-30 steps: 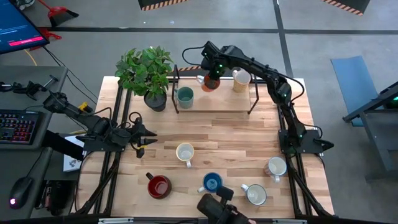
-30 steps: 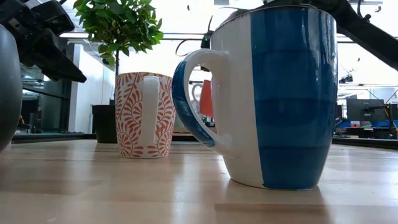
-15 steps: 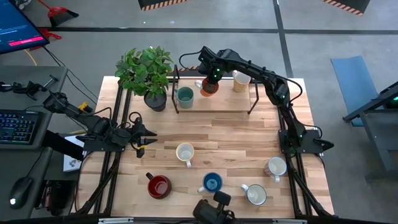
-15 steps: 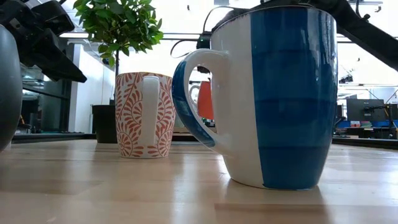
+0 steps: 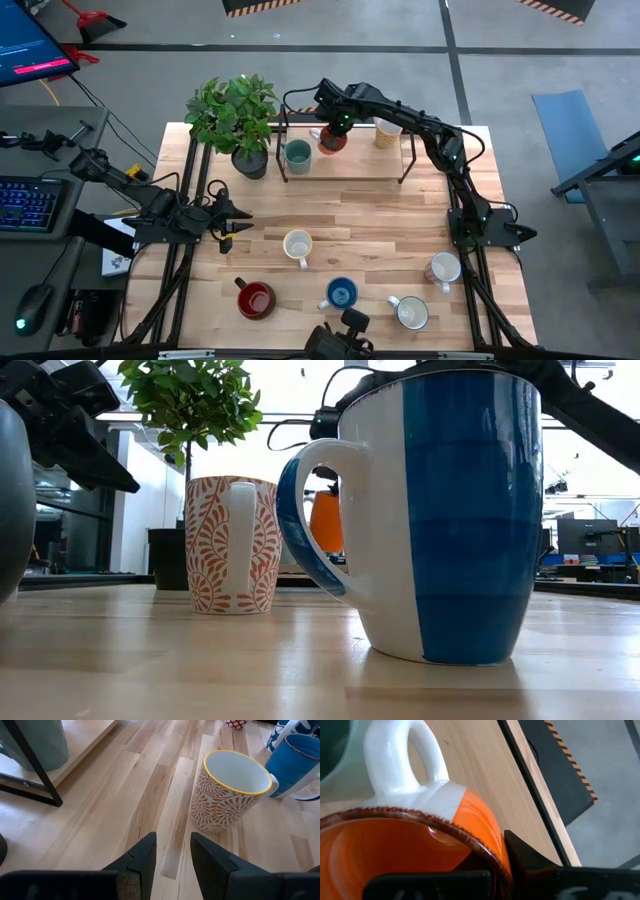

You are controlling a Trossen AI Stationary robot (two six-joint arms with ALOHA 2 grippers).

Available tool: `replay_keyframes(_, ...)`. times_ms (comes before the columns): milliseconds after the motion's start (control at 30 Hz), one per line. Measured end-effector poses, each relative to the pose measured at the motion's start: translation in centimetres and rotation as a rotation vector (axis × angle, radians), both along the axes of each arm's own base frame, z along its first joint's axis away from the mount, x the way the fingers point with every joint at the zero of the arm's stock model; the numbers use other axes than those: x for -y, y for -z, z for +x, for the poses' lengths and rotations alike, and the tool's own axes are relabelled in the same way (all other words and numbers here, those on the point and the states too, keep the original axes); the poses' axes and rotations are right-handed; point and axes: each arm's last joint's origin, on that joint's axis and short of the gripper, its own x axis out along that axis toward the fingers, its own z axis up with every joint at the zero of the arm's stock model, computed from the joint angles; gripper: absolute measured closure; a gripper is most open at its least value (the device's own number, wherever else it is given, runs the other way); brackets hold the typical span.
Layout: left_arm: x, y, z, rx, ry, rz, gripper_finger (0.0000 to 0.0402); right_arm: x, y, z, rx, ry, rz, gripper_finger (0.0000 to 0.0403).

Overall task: Place coffee mugs
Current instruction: Put the orange mug on the shelf

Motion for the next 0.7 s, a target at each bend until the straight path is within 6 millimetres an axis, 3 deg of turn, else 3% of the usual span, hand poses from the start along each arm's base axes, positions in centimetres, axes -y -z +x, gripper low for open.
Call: replay_keyframes(700, 0.0, 0.0, 0.0, 0.001, 0.0, -0.001, 0.0291, 0.5, 1.7, 0.0, -0.062, -0.019, 0.035, 0.0403)
